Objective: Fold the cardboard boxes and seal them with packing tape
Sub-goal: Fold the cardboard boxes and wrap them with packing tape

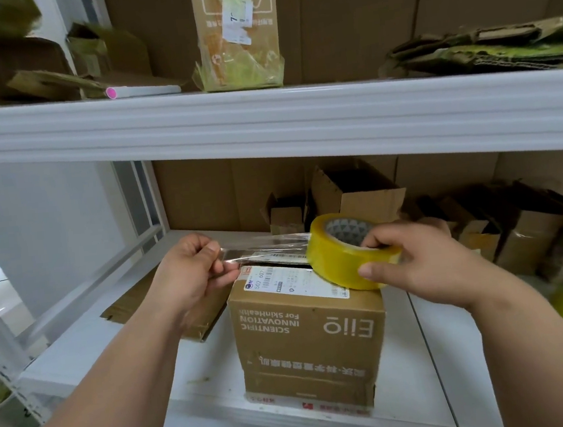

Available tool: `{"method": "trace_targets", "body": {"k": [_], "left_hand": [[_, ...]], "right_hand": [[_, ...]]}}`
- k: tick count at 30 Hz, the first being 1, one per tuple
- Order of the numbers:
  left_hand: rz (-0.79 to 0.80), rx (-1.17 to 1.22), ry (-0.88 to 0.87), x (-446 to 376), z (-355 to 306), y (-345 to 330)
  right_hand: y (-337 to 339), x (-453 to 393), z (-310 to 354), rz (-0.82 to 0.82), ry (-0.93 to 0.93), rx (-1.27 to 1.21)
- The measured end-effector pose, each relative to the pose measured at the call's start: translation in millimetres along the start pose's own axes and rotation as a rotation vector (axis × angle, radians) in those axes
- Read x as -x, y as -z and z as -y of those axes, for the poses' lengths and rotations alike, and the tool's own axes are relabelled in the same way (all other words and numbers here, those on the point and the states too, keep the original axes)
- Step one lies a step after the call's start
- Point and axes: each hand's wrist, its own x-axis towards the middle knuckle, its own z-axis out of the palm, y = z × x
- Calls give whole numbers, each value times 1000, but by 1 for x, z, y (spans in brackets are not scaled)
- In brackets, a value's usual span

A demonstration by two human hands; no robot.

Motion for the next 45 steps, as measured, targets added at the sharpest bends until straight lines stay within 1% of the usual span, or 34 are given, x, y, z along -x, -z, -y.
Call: {"method": "trace_targets", "body": {"k": [1,3,5,6,8,10,14,17,19,22,26,29,33,38,45], "left_hand": [[-18,-19,0,1,1,1],[-35,-41,23,7,7,0],[-8,44,65,13,12,-5],[-6,95,81,14,13,-8],[-17,140,104,14,10,-9],[16,111,93,11,3,-4],[96,25,-43,5,-15,7],[85,57,-111,0,-25,2],[89,139,-75,-2,-25,-2],[94,268,47,-3,-20,-5],[76,291,158,-9,-20,-4],[49,211,203,-13,-19,-3],[1,32,200,-15,-5,-6],[49,-89,241,-7,13,-18],[-2,-356,209,-12,20,-9]], "right_hand": [[0,1,-2,-47,-6,4],[1,4,-5,-192,-23,56],[2,7,-6,-325,-30,110],[2,7,-6,-345,-33,130],[-1,9,-5,-307,-32,158],[-4,10,-7,-275,-18,184],[-7,10,-11,-365,16,207],[-11,10,-11,-353,9,217],[-15,11,-12,-324,7,225],[-19,13,-12,-310,15,237],[-25,10,-9,-321,14,283],[-29,9,-10,-363,24,268],[-32,7,-12,-390,41,254],[-40,4,-13,-407,35,196],[-45,1,-9,-408,24,146]]}}
